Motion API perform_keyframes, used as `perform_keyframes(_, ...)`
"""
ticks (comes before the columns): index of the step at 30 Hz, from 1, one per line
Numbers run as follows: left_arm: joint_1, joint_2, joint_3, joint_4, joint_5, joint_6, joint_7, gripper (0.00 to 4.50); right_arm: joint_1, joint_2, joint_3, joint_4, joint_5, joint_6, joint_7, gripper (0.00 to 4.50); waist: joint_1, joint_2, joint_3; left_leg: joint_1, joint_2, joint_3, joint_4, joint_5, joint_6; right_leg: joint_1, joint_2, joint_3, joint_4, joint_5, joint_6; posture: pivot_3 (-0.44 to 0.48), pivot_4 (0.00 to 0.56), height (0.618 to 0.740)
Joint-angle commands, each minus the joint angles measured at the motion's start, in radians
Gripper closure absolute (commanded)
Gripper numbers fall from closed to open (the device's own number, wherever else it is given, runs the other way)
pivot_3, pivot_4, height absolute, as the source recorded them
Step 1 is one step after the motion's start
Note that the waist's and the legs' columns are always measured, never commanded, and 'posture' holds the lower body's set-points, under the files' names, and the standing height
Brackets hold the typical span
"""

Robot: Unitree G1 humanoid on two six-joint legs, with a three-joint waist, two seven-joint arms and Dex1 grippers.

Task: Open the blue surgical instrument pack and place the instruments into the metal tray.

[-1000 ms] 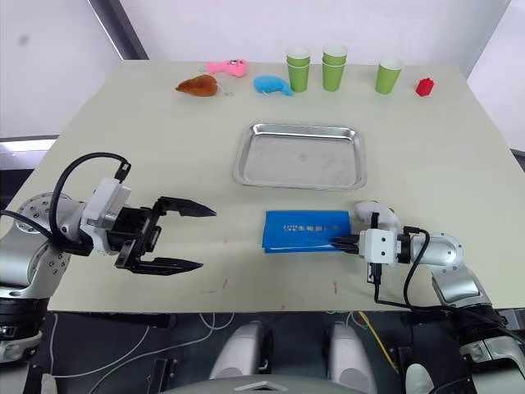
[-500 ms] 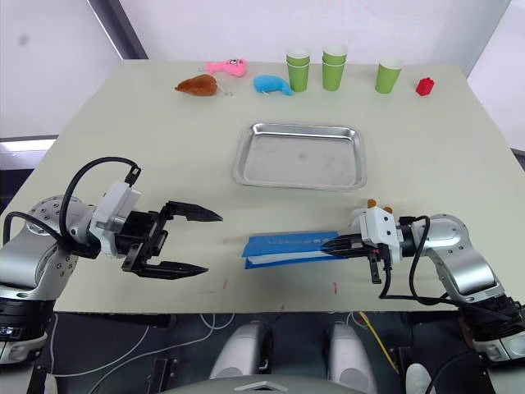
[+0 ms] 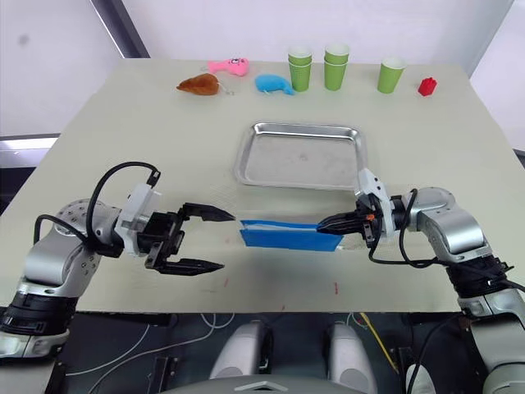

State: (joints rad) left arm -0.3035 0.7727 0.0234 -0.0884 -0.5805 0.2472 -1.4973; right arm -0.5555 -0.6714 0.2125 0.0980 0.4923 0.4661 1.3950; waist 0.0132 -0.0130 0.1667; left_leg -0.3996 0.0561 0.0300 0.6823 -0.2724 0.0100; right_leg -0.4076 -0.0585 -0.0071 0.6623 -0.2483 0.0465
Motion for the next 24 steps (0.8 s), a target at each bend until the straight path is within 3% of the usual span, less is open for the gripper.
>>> perform_keyframes(1,-0.064,-0.048,-0.029,0.113,0.058,-0.078,0.001,0.0,-0.037,0.005,0.009,0.058,-0.038,-0.025,0.039,4.47,0.001,0.0,0.0,0.0,0.0,0.0,0.0,0.0,0.0,0.0,0.0,0.0,0.0,0.0,0.0,0.0,0.15,0.739)
perform_keyframes(10,-0.179,-0.187,-0.054,0.353,0.104,-0.13,-0.003,0.0,-0.102,0.062,0.014,0.16,-0.098,-0.083,0.068,4.47,-0.005,0.0,0.0,0.0,0.0,-0.001,0.001,0.0,0.0,0.0,0.005,0.005,0.0,0.0,0.0,0.0,0.15,0.739)
perform_keyframes(22,-0.175,-0.235,-0.053,0.386,0.088,-0.065,-0.007,0.0,-0.109,0.069,0.009,0.179,-0.13,-0.108,0.072,4.47,-0.005,0.0,0.0,0.0,0.0,-0.001,0.001,0.0,0.0,0.0,0.005,0.005,0.001,0.0,0.0,0.0,0.15,0.739)
perform_keyframes(24,-0.176,-0.236,-0.054,0.391,0.094,-0.064,-0.01,0.54,-0.112,0.071,0.009,0.184,-0.133,-0.112,0.073,4.5,-0.005,0.0,0.0,0.0,0.0,-0.001,0.001,0.0,0.0,0.0,0.005,0.005,0.001,0.0,0.0,0.0,0.15,0.739)
